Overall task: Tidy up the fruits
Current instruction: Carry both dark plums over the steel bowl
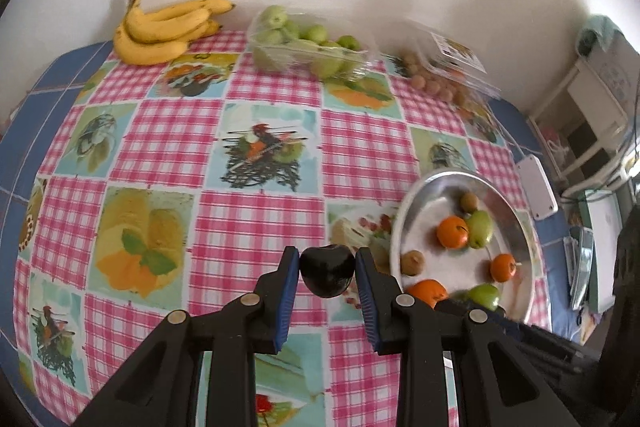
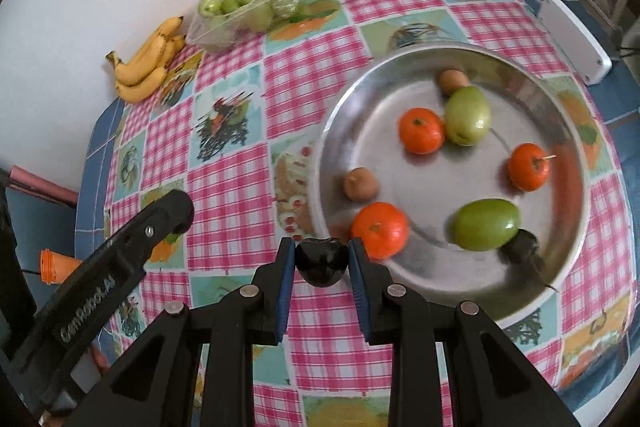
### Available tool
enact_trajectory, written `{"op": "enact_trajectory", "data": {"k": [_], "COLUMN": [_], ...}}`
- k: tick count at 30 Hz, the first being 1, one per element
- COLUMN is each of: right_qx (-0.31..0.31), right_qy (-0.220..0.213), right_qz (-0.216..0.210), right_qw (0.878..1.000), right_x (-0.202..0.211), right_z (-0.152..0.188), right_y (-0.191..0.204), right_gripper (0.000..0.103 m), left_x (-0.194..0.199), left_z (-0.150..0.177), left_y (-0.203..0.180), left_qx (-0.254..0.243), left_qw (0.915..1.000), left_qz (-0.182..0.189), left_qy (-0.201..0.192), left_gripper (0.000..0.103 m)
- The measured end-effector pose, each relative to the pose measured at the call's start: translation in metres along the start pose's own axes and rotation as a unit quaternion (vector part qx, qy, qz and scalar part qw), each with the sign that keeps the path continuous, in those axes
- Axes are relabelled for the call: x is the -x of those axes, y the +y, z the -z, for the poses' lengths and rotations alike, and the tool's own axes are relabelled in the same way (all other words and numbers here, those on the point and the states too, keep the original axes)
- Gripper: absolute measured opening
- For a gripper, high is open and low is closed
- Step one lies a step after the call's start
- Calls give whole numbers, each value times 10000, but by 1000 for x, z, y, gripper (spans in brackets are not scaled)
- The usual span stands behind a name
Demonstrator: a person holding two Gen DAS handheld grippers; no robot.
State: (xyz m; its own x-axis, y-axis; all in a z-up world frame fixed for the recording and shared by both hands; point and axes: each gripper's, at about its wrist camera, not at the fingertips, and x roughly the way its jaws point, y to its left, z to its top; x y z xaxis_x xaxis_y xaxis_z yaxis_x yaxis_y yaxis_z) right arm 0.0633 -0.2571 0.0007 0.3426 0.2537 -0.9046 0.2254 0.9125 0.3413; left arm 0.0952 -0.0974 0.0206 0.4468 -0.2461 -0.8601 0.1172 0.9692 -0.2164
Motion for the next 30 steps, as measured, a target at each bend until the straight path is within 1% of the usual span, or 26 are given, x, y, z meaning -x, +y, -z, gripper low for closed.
{"op": "enact_trajectory", "data": {"k": [8,13,17,23,30], "right_qx": [-515,-742,-755,-636,-450], "right_qy": [-134,-195,-203,-181,-161], "right_qz": [393,410,399,380,535], "right_qw": [9978,9962,9961,9971,9974], "right_x": [11,16,15,5,-8], "right_z": [-8,-12,-15,-20,-29], "right_y": [-50,-71,-74,-72,-69], "right_gripper": [28,28,28,28,28], "left_x": [-1,-9,-17,-34,-55], "left_z": [5,7,6,1,-6], "left_y": [-39,-61,-74,-83,-83], "left_qx": [-447,-704,-880,-991,-935], "left_qw": [9989,9971,9954,9940,9943], "left_qz": [132,292,374,462,501], "left_qy": [-35,17,7,12,82], "left_gripper": [31,31,31,31,31]}}
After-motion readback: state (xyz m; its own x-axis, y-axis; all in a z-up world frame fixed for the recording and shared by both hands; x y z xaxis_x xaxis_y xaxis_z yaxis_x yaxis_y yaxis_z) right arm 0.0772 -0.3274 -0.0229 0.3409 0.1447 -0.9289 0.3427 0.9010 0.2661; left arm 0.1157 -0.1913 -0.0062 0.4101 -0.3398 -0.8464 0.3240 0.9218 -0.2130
